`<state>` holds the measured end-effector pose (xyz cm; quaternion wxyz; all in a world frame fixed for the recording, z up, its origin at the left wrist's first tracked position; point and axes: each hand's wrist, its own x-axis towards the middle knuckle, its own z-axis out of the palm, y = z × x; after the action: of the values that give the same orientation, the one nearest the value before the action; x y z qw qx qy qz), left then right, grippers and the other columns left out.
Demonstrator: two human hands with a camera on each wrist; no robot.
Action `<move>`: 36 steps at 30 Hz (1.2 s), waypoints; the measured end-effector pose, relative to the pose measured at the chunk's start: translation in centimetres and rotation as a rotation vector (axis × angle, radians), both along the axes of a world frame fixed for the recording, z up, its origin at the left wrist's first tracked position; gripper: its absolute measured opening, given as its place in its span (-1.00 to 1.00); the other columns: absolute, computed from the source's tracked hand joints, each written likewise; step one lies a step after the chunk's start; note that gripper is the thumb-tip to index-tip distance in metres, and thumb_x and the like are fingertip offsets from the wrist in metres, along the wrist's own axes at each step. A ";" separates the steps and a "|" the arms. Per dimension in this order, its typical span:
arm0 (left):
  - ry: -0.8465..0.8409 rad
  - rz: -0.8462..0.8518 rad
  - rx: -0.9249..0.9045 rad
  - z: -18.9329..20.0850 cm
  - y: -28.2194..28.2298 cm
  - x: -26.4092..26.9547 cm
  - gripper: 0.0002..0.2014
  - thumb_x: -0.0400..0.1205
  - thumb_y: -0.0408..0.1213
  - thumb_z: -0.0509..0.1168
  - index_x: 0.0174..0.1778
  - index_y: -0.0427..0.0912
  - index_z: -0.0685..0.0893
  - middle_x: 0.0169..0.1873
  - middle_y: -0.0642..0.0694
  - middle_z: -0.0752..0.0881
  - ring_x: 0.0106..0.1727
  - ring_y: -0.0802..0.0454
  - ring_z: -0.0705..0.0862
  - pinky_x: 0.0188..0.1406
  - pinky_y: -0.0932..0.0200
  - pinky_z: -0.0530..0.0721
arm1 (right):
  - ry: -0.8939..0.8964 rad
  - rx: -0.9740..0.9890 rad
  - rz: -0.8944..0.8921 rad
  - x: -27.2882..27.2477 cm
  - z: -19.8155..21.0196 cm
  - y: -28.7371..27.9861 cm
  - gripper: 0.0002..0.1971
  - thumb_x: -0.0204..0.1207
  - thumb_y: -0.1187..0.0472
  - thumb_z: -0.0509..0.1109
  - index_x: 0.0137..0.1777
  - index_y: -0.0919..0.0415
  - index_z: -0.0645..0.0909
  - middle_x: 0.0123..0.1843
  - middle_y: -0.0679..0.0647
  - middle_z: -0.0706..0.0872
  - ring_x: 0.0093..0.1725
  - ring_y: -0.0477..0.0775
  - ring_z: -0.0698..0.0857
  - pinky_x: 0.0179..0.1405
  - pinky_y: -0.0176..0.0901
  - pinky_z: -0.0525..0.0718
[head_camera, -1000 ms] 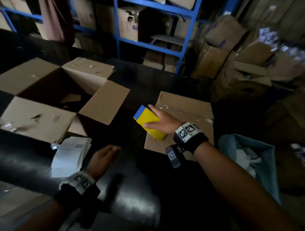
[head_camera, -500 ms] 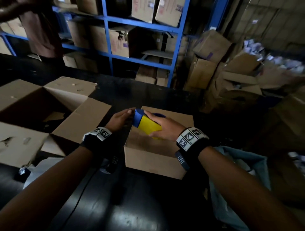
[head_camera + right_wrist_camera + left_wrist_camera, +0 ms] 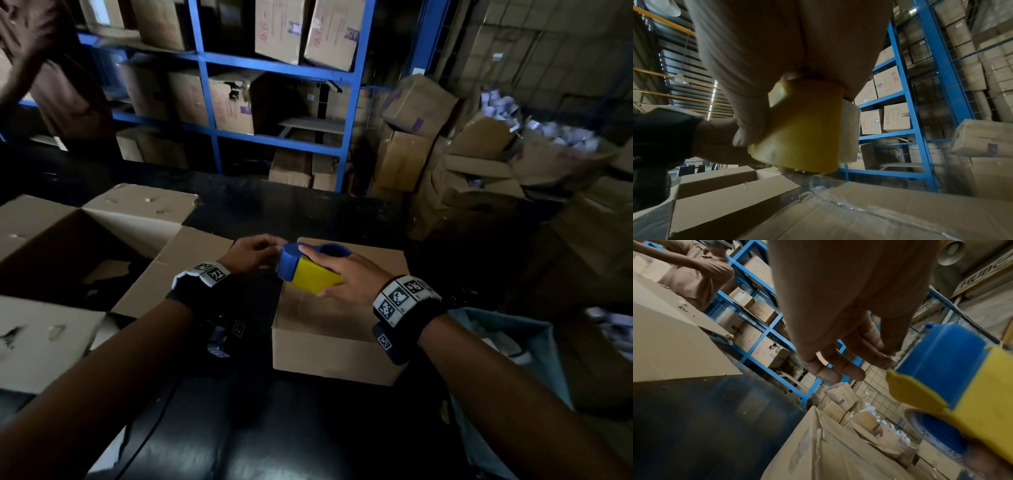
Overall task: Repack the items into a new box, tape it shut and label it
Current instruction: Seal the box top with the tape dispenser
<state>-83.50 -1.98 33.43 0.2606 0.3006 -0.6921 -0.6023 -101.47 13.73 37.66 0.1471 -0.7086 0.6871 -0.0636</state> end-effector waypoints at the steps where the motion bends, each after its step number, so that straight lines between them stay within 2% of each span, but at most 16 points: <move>1: -0.014 -0.003 -0.022 -0.1 -0.3 0.1 -0.83 0.64 -0.45 0.21 -0.13 -0.11 0.65 -0.43 0.08 0.77 -0.37 0.25 0.71 -0.22 0.31 0.71 | 0.006 0.008 0.000 0.2 0.0 -0.1 -0.07 0.46 -0.08 0.45 0.58 -0.48 -0.17 0.48 0.10 0.56 0.30 0.19 0.62 0.30 0.05 0.59; 4: -0.020 0.014 -0.080 -0.8 -1.2 0.2 -0.83 0.63 -0.45 0.24 -0.18 -0.12 0.67 -0.34 -0.05 0.74 -0.33 0.18 0.69 -0.16 0.22 0.68 | 0.014 0.026 -0.004 0.8 -0.2 -0.3 -0.08 0.47 -0.08 0.45 0.58 -0.49 -0.17 0.48 0.10 0.55 0.26 0.19 0.63 0.26 0.01 0.60; 7: 0.000 0.041 -0.167 -1.0 -1.4 0.1 -0.82 0.62 -0.50 0.22 -0.17 -0.16 0.65 -0.43 0.19 0.76 -0.36 0.36 0.68 -0.23 0.43 0.66 | -0.018 0.027 -0.016 1.2 -0.2 -0.5 -0.10 0.48 -0.06 0.44 0.58 -0.49 -0.16 0.45 0.08 0.57 0.24 0.17 0.64 0.21 -0.02 0.60; 9: 0.009 0.054 -0.216 -0.9 -1.5 0.1 -0.77 0.62 -0.53 0.21 -0.20 -0.12 0.63 -0.43 0.31 0.75 -0.34 0.43 0.67 -0.22 0.52 0.62 | -0.047 0.019 -0.030 1.5 -0.2 -0.6 -0.11 0.49 -0.05 0.43 0.60 -0.45 -0.13 0.44 0.10 0.59 0.25 0.16 0.63 0.21 -0.05 0.58; 13: 0.033 0.057 -0.269 -0.8 -1.9 -0.1 -0.72 0.60 -0.58 0.22 -0.22 -0.08 0.62 -0.28 0.24 0.74 -0.23 0.50 0.67 -0.11 0.55 0.59 | -0.091 0.006 -0.051 1.7 -0.1 -0.7 -0.14 0.51 0.00 0.42 0.64 -0.37 -0.08 0.43 0.11 0.59 0.27 0.15 0.61 0.11 -0.19 0.48; 15: 0.024 0.054 -0.299 -0.9 -2.1 -0.2 -0.74 0.60 -0.58 0.22 -0.20 -0.10 0.62 -0.36 0.27 0.75 -0.26 0.51 0.66 -0.14 0.57 0.59 | -0.104 0.011 -0.058 1.6 -0.1 -0.6 -0.14 0.52 0.01 0.42 0.64 -0.36 -0.08 0.42 0.11 0.59 0.26 0.14 0.60 0.07 -0.23 0.43; 17: 0.014 0.055 -0.318 -0.9 -2.3 -0.3 -0.76 0.60 -0.54 0.24 -0.20 -0.08 0.62 -0.40 0.39 0.73 -0.31 0.50 0.65 -0.18 0.56 0.59 | -0.115 0.021 -0.069 1.5 0.0 -0.7 -0.15 0.52 0.00 0.41 0.63 -0.38 -0.09 0.45 0.11 0.56 0.28 0.15 0.59 0.07 -0.24 0.41; 23: 0.014 0.080 -0.374 0.2 -3.0 -0.8 -0.74 0.60 -0.49 0.28 -0.26 0.00 0.60 -0.44 0.44 0.70 -0.35 0.52 0.63 -0.24 0.57 0.57 | -0.111 -0.013 -0.116 1.5 0.1 -1.2 -0.19 0.53 -0.10 0.33 0.60 -0.43 -0.15 0.44 0.18 0.56 0.27 0.28 0.61 0.19 -0.03 0.57; 27: 0.014 0.076 -0.382 0.8 -3.5 -0.9 -0.75 0.59 -0.48 0.29 -0.27 -0.01 0.60 -0.44 0.39 0.71 -0.37 0.49 0.62 -0.22 0.56 0.57 | -0.117 -0.075 -0.129 1.2 0.2 -1.5 -0.23 0.50 -0.13 0.32 0.61 -0.40 -0.05 0.43 0.14 0.59 0.27 0.25 0.63 0.25 0.07 0.60; 29: 0.004 0.099 -0.376 0.4 -3.7 -1.0 -0.75 0.59 -0.49 0.29 -0.28 -0.02 0.60 -0.47 0.37 0.71 -0.41 0.48 0.62 -0.23 0.49 0.59 | -0.133 -0.088 -0.138 1.0 0.5 -1.8 -0.23 0.48 -0.12 0.35 0.62 -0.37 0.01 0.43 0.11 0.59 0.29 0.22 0.63 0.28 0.05 0.59; 33: -0.041 0.163 -0.362 -0.2 -3.7 -1.6 -0.75 0.60 -0.42 0.31 -0.30 0.03 0.61 -0.50 0.26 0.70 -0.45 0.48 0.59 -0.12 0.13 0.59 | -0.174 -0.084 -0.183 0.2 1.0 -2.3 -0.22 0.39 -0.18 0.38 0.57 -0.46 0.07 0.41 0.14 0.62 0.35 0.19 0.60 0.35 0.02 0.55; 36: -0.063 0.194 -0.369 0.1 -3.4 -2.2 -0.75 0.60 -0.39 0.32 -0.33 0.05 0.59 -0.43 0.15 0.65 -0.49 0.50 0.57 -0.14 0.13 0.58 | -0.184 -0.065 -0.209 -0.5 1.4 -2.5 -0.24 0.39 -0.17 0.39 0.55 -0.48 0.11 0.41 0.20 0.61 0.38 0.23 0.57 0.41 0.05 0.51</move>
<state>-85.71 -5.35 33.57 0.3460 0.3316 -0.7664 -0.4276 -101.92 11.18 39.08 0.1789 -0.6287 0.7384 -0.1656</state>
